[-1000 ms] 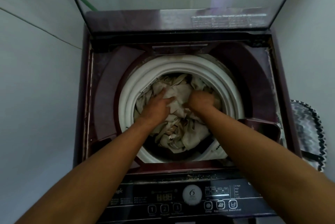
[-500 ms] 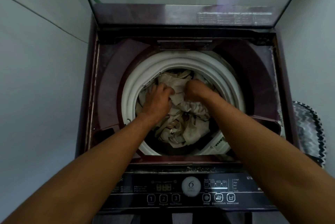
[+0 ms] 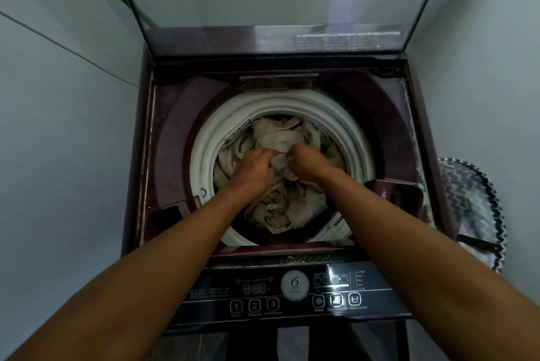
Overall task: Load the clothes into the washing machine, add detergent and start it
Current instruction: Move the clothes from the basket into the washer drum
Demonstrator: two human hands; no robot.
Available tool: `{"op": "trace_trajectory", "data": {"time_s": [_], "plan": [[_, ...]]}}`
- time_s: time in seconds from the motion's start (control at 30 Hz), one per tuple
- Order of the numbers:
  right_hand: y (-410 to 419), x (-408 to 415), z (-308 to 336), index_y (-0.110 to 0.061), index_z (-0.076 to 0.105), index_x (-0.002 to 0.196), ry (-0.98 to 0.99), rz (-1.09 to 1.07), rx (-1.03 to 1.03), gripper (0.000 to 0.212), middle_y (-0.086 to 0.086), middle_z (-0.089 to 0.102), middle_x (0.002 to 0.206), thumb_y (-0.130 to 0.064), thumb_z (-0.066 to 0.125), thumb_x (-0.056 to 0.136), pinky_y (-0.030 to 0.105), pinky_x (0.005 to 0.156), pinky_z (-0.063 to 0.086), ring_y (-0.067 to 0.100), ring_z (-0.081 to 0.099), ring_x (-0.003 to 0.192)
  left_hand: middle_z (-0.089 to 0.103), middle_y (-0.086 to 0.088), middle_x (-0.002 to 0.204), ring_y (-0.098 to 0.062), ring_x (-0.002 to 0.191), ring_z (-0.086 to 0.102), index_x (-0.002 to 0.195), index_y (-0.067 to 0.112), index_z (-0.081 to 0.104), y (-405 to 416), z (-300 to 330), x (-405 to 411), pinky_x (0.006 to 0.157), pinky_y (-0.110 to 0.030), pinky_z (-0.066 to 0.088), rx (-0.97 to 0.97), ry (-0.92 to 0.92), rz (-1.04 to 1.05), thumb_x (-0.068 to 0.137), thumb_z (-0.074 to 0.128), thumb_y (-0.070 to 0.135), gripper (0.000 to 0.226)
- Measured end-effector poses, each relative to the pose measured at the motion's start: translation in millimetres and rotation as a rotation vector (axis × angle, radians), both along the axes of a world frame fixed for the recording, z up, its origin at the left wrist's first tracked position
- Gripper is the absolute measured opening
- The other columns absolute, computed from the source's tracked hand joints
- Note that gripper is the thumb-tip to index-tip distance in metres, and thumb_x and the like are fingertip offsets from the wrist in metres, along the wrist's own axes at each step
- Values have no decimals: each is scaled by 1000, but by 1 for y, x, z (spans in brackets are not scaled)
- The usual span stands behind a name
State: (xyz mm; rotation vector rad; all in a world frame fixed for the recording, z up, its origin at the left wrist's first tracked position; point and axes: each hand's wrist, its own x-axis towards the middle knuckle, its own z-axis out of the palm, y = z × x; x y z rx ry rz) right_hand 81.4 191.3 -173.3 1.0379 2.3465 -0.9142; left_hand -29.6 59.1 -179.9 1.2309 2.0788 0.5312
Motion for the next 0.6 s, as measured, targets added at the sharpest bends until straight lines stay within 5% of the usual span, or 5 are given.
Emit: {"op": "trace_trajectory", "data": {"time_s": [0.23,0.37,0.5,0.6], "plan": [[8,18,29,-5,68,111,112,-62,63,28,16,68,113,-15,52,91,43,88,55,31,64,102,51,-12,140,-27,130,46,139,11,52,19,24,9,111,-37,38,34,24,5,92,56,13,47],[13,36,53,-7,70,92,237,-125,144,22,9,71,91,-17,52,86,42,74,57,26,65,83,61,-8,124,-19,111,57,131,11,60,24,48,27,96,-27,46,236,63,-17,92,54,5,40],[19,65,87,-7,69,88,437,-252,279,24,12,70,89,-23,52,85,40,69,53,29,64,84,62,-3,115,-9,95,56,128,13,60,42,76,58,80,-13,41,372,106,-88,94,56,9,35],[30,90,111,-5,70,88,486,-348,303,24,14,70,92,-23,55,84,41,71,52,30,64,86,63,-3,110,-11,93,57,124,13,62,64,94,83,82,-21,47,464,95,-83,93,56,9,31]]}}
